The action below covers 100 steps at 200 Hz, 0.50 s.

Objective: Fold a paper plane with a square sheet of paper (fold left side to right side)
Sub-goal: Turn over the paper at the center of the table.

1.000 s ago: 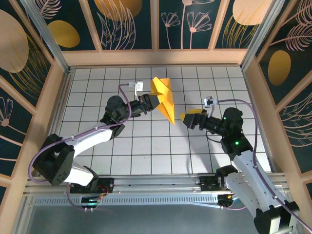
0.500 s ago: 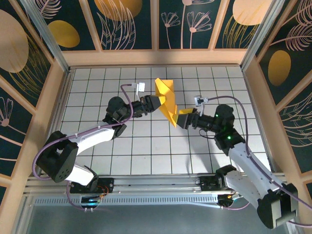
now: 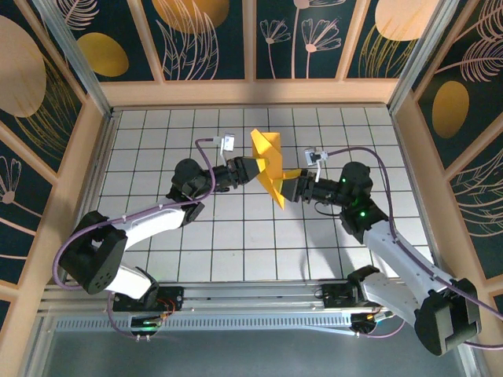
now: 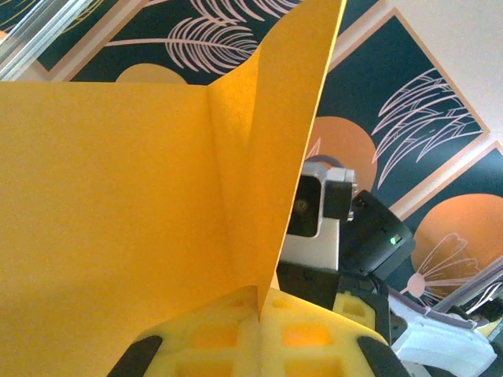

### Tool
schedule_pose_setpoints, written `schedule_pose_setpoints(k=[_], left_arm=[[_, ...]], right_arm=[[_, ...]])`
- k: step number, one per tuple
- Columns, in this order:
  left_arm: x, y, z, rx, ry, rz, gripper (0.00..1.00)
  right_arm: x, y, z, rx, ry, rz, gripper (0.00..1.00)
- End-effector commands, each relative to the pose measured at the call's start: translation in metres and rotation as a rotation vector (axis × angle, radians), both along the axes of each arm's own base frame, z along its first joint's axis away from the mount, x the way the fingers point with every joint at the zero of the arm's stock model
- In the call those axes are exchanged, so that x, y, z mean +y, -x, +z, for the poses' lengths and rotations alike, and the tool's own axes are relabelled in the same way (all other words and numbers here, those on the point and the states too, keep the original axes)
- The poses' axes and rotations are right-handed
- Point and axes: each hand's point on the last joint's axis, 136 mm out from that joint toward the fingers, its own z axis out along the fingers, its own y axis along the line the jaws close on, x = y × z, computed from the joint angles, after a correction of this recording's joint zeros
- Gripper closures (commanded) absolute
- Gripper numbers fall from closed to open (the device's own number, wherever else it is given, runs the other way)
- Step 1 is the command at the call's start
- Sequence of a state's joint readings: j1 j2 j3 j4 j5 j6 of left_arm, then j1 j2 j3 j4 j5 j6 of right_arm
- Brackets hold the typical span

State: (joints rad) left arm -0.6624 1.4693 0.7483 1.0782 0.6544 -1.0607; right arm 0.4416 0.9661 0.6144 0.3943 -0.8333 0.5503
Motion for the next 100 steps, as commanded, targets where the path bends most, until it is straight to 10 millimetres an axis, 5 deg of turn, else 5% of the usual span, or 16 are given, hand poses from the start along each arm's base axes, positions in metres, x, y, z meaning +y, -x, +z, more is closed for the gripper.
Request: schedule_pose_setpoints(k=[1, 13, 44, 100], left_arm=[[0.001, 0.007, 0.004, -0.037, 0.015, -0.017, 1.00], [0.001, 0.006, 0.000, -0.036, -0.005, -0.003, 1.00], [0.006, -0.003, -0.009, -0.039, -0.065, 0.078, 0.76], [0.049, -0.035, -0.044, -0.003, -0.297, 0.428, 0.56]], right_arm=[[0.004, 0.000, 0.022, -0.064, -0.026, 0.017, 0.62], [0.004, -0.002, 0.021, -0.062, -0.022, 0.015, 0.73], [0.002, -0.005, 0.021, -0.058, 0.001, -0.012, 0.94], [-0.016, -0.034, -0.008, -0.003, 0.252, -0.290, 1.00]])
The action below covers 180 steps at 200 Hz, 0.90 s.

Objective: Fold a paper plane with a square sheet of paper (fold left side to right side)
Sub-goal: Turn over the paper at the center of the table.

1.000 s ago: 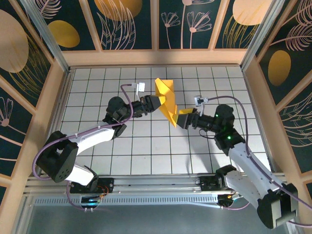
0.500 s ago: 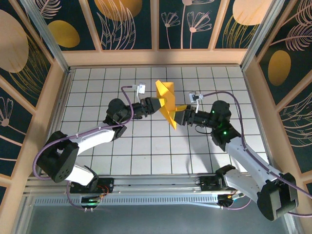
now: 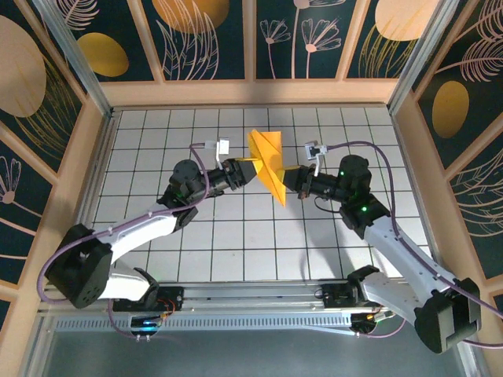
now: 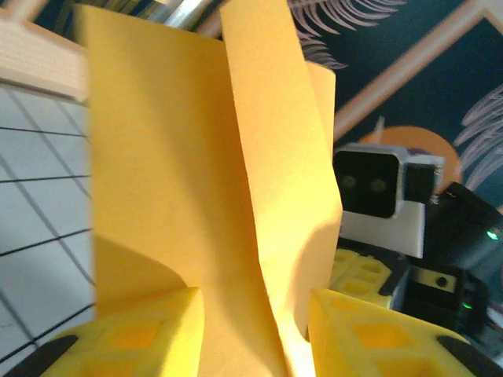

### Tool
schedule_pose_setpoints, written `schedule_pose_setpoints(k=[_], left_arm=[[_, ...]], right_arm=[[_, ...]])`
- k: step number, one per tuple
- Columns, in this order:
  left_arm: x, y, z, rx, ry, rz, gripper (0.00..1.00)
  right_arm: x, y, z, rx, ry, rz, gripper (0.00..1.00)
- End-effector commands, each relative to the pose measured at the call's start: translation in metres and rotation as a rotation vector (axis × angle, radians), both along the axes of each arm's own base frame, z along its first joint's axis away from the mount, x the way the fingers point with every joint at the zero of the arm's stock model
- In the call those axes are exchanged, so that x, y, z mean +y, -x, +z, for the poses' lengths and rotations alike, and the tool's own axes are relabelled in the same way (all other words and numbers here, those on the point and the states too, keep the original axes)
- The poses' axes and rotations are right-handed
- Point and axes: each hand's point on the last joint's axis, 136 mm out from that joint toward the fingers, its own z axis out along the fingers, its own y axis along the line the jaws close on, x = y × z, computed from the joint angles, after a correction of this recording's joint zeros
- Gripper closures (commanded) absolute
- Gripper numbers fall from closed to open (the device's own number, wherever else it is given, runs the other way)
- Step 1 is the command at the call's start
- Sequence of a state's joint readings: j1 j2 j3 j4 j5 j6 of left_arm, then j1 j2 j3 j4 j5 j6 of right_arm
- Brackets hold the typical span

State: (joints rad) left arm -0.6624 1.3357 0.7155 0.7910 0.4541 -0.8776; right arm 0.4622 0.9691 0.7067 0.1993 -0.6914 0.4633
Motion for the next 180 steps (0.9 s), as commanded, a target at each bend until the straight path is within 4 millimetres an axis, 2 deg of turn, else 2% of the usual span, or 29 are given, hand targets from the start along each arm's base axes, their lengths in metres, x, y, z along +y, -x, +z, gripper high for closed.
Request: schedule_pose_setpoints(k=[1, 16, 36, 57, 73, 100, 132, 154, 180], left_arm=[[0.028, -0.017, -0.025, 0.001, -0.150, 0.213, 0.55], [0.049, -0.021, -0.032, 0.007, -0.203, 0.322, 0.54], [0.079, -0.024, -0.044, 0.027, -0.274, 0.460, 0.50], [0.109, -0.022, -0.054, 0.053, -0.345, 0.589, 0.50], [0.131, -0.020, -0.061, 0.080, -0.395, 0.673, 0.51], [0.161, -0.013, -0.072, 0.140, -0.447, 0.790, 0.51], [0.178, -0.002, -0.074, 0.163, -0.440, 0.834, 0.51], [0.189, 0.006, -0.075, 0.177, -0.434, 0.857, 0.51], [0.197, 0.015, -0.076, 0.189, -0.413, 0.867, 0.51]], right_arm=[[-0.013, -0.018, -0.011, -0.006, 0.176, -0.183, 1.00], [-0.021, -0.029, -0.026, 0.015, 0.319, -0.315, 1.00], [-0.047, -0.048, -0.049, 0.039, 0.562, -0.574, 1.00], [-0.071, -0.055, -0.071, 0.044, 0.844, -0.796, 1.00], [-0.079, -0.058, -0.085, 0.023, 1.038, -0.910, 1.00], [-0.073, -0.064, -0.113, -0.038, 1.328, -0.996, 1.00], [-0.061, -0.075, -0.157, -0.080, 1.589, -1.004, 1.00], [-0.047, -0.082, -0.195, -0.086, 1.678, -0.940, 1.00], [-0.025, -0.086, -0.236, -0.039, 1.677, -0.810, 0.98]])
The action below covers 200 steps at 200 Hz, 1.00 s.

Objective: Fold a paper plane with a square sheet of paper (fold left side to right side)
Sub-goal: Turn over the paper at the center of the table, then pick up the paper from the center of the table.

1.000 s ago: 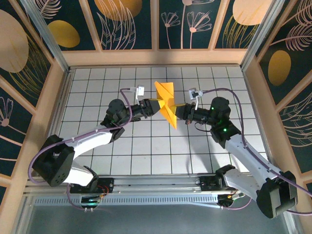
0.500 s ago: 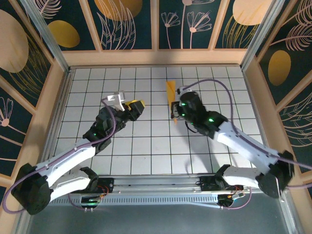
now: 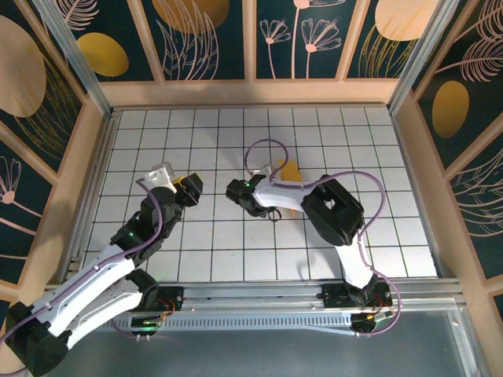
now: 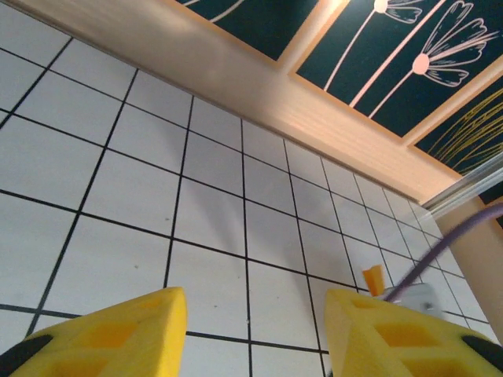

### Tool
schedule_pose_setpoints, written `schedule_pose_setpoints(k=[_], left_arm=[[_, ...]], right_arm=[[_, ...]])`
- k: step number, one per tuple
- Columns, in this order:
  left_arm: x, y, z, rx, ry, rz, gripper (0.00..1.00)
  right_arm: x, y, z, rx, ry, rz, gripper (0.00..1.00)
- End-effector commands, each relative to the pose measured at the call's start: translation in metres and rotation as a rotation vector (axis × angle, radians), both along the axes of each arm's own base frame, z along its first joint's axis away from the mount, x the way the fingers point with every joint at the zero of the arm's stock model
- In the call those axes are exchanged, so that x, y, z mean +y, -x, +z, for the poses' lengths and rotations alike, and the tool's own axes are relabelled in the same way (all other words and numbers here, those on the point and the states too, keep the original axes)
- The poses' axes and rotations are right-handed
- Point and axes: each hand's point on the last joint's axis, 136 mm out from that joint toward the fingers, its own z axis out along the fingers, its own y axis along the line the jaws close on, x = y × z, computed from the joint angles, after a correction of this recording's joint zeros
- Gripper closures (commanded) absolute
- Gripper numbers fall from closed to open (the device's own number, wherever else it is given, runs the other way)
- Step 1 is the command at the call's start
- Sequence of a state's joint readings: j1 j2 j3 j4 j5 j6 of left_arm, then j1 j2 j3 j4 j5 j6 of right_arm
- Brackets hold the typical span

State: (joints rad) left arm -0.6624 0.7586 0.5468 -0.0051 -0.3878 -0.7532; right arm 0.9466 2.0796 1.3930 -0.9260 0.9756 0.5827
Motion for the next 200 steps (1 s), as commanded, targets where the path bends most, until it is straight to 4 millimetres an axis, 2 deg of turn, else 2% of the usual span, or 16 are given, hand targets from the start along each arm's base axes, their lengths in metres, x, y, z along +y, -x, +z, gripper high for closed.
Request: schedule_pose_setpoints(k=[1, 17, 43, 82, 105, 153, 200], left_arm=[[0.015, 0.010, -0.014, 0.037, -0.008, 0.048, 0.51], [0.018, 0.014, -0.016, 0.041, -0.002, 0.051, 0.51], [0.018, 0.016, -0.018, 0.049, -0.007, 0.041, 0.51], [-0.003, 0.010, -0.021, 0.070, -0.007, -0.041, 0.48], [-0.023, 0.003, -0.024, 0.091, 0.003, -0.106, 0.47], [-0.063, -0.019, -0.041, 0.155, 0.002, -0.202, 0.44], [-0.116, -0.042, -0.058, 0.225, 0.025, -0.350, 0.40]], right_arm=[[0.016, -0.007, -0.008, 0.008, -0.005, 0.040, 0.97], [0.028, -0.009, -0.022, 0.048, -0.050, 0.062, 0.93], [0.041, -0.009, -0.033, 0.099, -0.111, 0.083, 0.83], [0.052, -0.005, -0.033, 0.158, -0.292, 0.079, 0.64], [0.055, -0.001, -0.022, 0.176, -0.444, 0.076, 0.53], [0.050, 0.012, 0.021, 0.135, -0.727, 0.106, 0.33], [0.027, 0.026, 0.041, 0.101, -0.966, 0.098, 0.20]])
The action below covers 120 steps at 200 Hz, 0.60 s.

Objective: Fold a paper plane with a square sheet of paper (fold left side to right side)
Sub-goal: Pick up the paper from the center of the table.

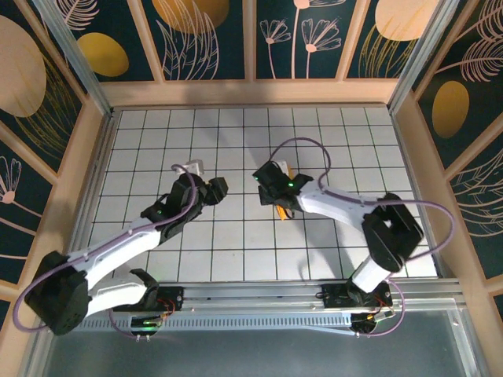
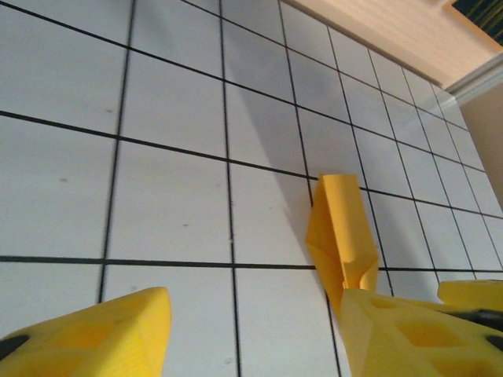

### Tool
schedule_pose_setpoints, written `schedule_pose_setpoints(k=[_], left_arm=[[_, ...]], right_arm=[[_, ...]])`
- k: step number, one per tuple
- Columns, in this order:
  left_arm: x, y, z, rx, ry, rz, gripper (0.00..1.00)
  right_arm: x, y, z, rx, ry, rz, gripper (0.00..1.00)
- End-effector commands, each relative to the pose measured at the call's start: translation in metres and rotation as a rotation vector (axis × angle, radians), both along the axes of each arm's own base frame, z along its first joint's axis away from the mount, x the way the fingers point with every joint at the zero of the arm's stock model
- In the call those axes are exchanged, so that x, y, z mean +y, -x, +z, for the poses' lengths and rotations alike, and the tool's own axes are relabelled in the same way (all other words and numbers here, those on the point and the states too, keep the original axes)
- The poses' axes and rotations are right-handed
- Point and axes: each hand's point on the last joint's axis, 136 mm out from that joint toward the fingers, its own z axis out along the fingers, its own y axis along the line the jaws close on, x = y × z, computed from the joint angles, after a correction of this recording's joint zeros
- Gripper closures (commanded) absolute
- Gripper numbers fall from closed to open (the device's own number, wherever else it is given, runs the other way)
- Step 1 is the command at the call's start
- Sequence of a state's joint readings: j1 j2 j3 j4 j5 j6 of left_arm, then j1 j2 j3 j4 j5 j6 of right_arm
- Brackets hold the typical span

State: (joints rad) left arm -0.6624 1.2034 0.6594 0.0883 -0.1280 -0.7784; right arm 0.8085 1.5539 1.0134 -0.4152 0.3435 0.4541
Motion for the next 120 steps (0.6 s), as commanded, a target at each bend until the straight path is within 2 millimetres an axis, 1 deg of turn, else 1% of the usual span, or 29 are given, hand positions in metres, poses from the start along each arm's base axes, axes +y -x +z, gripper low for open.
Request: schedule_pose_setpoints(k=[1, 21, 33, 34, 35, 49, 56, 61, 63, 66, 94, 120], left_arm=[[-0.039, -0.013, 0.017, -0.024, 0.087, -0.115, 0.40], [-0.067, -0.022, 0.005, 0.025, 0.111, -0.198, 0.39], [-0.086, -0.029, -0.003, 0.058, 0.128, -0.252, 0.38], [-0.087, -0.028, -0.007, 0.066, 0.126, -0.256, 0.38], [-0.089, -0.030, -0.005, 0.064, 0.131, -0.260, 0.38], [-0.109, -0.036, -0.016, 0.107, 0.155, -0.316, 0.37], [-0.118, -0.040, -0.021, 0.123, 0.166, -0.335, 0.37], [-0.121, -0.039, -0.029, 0.142, 0.168, -0.345, 0.37], [-0.126, -0.044, -0.018, 0.122, 0.184, -0.353, 0.37], [-0.130, -0.046, -0.026, 0.137, 0.183, -0.357, 0.37], [-0.149, -0.060, -0.042, 0.165, 0.202, -0.382, 0.37], [-0.159, -0.069, -0.058, 0.197, 0.205, -0.385, 0.36]], right_arm=[[-0.001, 0.005, 0.008, 0.001, -0.156, -0.013, 0.20], [-0.018, 0.012, 0.011, -0.004, -0.234, -0.049, 0.13], [-0.026, 0.015, 0.014, -0.015, -0.290, -0.071, 0.08], [-0.027, 0.016, 0.014, -0.014, -0.295, -0.073, 0.07], [-0.028, 0.016, 0.015, -0.015, -0.299, -0.074, 0.07], [-0.040, 0.021, 0.018, -0.029, -0.353, -0.105, 0.01], [-0.047, 0.023, 0.020, -0.035, -0.384, -0.121, 0.01], [-0.051, 0.025, 0.020, -0.038, -0.407, -0.132, 0.01], [-0.054, 0.025, 0.021, -0.041, -0.416, -0.138, 0.01], [-0.056, 0.026, 0.022, -0.040, -0.432, -0.141, 0.01], [-0.081, 0.034, 0.024, -0.056, -0.552, -0.195, 0.01], [-0.099, 0.041, 0.025, -0.070, -0.602, -0.235, 0.01]])
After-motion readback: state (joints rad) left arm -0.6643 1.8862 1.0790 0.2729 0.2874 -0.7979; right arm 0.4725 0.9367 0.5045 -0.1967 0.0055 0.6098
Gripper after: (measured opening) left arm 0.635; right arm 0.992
